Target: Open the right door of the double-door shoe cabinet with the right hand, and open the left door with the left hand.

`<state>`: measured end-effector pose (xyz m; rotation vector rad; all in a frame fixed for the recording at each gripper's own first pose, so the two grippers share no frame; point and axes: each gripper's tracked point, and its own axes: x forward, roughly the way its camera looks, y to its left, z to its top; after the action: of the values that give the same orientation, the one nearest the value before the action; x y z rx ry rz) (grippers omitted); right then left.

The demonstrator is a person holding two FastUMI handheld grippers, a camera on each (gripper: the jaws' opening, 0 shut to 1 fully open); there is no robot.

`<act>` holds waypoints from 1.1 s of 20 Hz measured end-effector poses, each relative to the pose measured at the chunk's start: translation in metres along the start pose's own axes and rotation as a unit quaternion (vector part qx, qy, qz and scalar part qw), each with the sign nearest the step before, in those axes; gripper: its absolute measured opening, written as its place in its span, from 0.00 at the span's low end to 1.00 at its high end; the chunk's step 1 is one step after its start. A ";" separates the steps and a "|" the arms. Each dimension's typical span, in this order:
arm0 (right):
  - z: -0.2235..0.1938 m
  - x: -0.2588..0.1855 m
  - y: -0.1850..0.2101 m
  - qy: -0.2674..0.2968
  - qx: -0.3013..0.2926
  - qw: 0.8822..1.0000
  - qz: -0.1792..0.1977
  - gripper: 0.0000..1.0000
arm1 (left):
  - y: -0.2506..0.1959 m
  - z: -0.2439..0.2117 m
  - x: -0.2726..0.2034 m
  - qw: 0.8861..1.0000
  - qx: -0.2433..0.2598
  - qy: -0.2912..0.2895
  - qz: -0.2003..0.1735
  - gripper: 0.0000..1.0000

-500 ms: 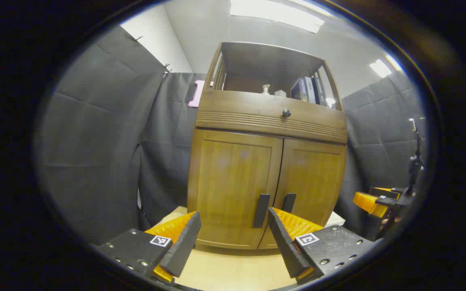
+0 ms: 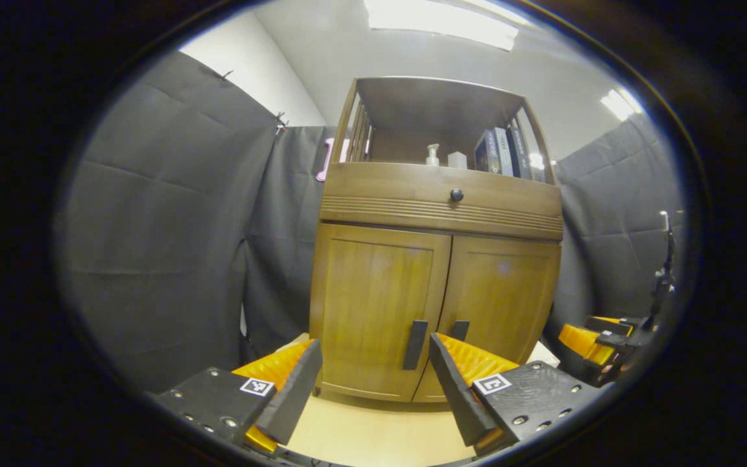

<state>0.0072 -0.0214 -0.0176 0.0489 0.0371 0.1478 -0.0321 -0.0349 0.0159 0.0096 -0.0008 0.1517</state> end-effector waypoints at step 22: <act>-0.005 0.080 0.051 0.033 0.009 0.998 -0.051 0.94 | 0.029 -0.037 0.076 0.996 0.051 0.019 -0.074 0.96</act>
<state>0.0783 0.0410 -0.0225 0.0606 0.1064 0.0473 0.0383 0.0060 -0.0208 0.1081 0.0466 0.0029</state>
